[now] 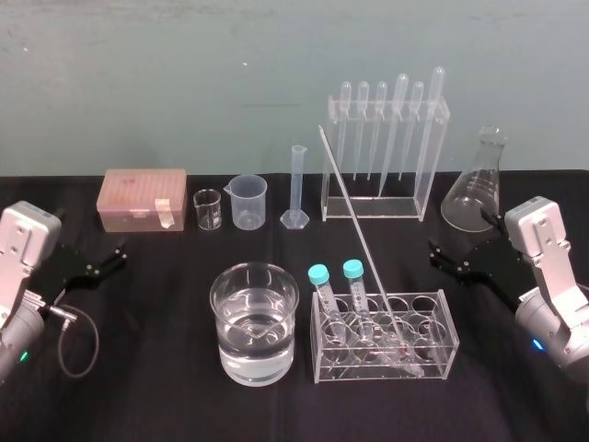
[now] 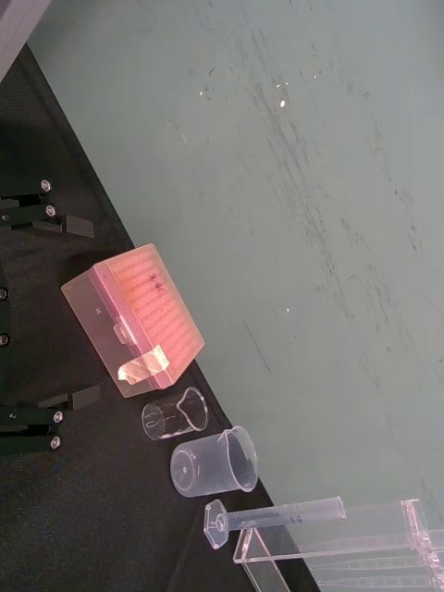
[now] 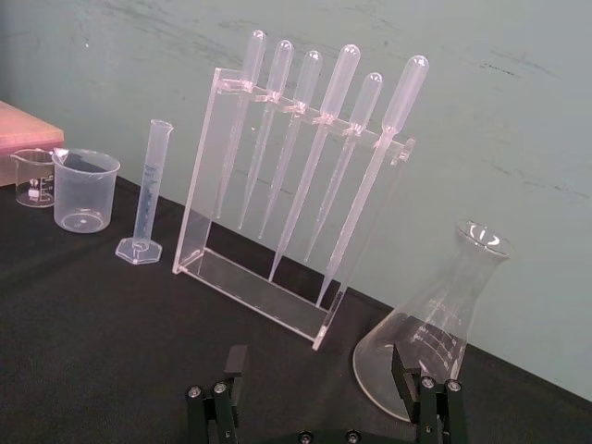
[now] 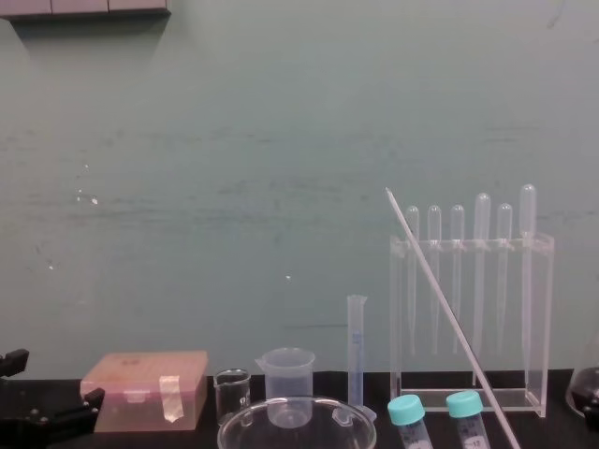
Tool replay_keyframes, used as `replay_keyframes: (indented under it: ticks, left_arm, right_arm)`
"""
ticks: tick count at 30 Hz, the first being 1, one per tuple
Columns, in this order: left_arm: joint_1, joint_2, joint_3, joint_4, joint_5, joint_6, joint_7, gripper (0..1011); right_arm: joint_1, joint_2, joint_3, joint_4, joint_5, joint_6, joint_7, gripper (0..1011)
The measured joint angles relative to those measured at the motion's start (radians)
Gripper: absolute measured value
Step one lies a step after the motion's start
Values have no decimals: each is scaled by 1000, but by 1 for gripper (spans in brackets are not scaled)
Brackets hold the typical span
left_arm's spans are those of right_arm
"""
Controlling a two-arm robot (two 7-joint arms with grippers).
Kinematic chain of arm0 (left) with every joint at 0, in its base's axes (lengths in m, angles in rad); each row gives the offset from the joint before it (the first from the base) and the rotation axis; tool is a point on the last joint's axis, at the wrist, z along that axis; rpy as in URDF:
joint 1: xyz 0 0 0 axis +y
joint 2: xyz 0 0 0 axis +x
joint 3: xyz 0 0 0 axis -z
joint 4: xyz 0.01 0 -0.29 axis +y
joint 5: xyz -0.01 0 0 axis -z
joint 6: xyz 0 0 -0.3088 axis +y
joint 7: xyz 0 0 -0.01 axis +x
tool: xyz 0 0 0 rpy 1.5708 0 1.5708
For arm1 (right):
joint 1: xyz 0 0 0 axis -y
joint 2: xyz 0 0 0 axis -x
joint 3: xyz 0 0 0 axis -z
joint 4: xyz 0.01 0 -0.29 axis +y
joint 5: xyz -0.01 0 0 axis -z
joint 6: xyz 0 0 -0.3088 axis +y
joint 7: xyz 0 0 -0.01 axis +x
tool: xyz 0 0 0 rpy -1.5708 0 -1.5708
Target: Hold the thermometer with one hand and immerse one end into the beaker, then reinsert it into the test tube rack.
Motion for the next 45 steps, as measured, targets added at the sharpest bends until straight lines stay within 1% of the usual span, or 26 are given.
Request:
replay_keyframes:
  ticks: [45]
  left_arm:
    - [0, 0, 0, 0, 0, 0, 0, 1008]
  right_arm:
    - [0, 0, 0, 0, 0, 0, 0, 1003]
